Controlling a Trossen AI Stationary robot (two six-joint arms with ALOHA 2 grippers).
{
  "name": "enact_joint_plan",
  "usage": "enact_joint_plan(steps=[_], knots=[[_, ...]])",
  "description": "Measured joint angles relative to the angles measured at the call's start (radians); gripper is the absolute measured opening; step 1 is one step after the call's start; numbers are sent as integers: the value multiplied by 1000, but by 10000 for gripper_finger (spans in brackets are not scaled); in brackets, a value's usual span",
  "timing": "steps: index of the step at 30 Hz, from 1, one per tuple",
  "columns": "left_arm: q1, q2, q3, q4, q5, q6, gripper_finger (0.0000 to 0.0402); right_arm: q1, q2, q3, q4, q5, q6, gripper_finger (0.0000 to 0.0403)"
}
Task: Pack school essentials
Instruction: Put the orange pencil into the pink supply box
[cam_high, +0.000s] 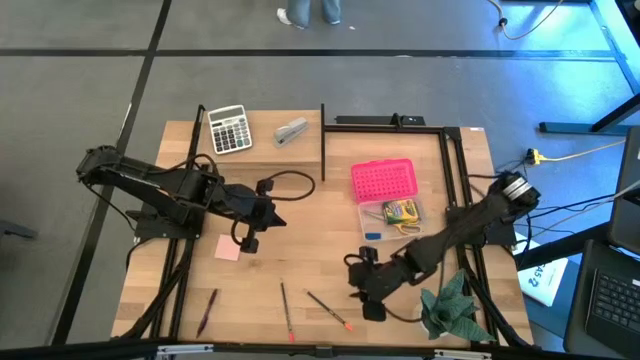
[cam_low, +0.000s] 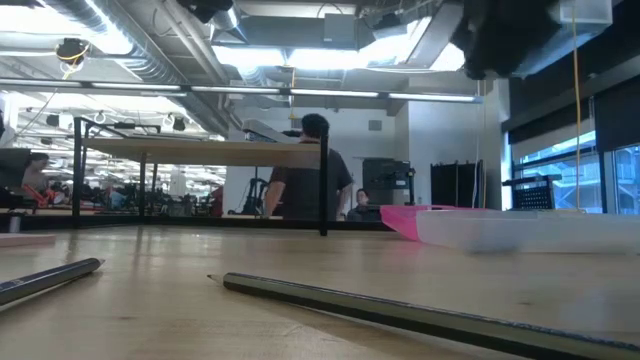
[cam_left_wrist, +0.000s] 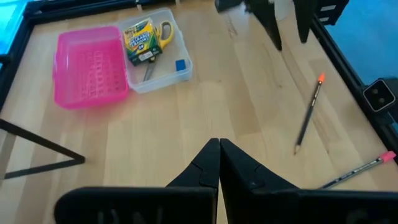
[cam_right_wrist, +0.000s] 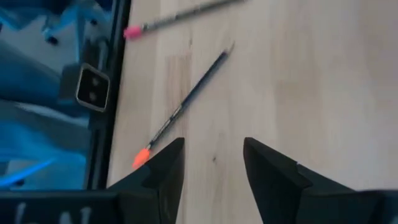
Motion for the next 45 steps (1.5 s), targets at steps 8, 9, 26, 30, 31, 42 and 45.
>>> enact_joint_plan(steps=[8, 9, 26, 30, 31, 42, 45], knots=[[0, 0, 0, 0, 1, -3, 0, -30, 98, 75, -3, -129, 2, 166], [0, 0, 0, 0, 1, -3, 0, -32, 107, 90, -3, -138, 3, 166], [0, 0, 0, -23, 1, 7, 0, -14, 290, 170, 22, -148, 47, 166], [0, 0, 0, -24, 1, 20, 0, -1, 289, 170, 21, -163, 97, 161], [0, 0, 0, -24, 1, 20, 0, 5, 289, 170, 22, -172, 124, 159], [0, 0, 0, -37, 1, 22, 0, 86, 289, 170, 36, -152, 230, 148], [0, 0, 0, -37, 1, 22, 0, 95, 289, 170, 27, -102, 232, 148]])
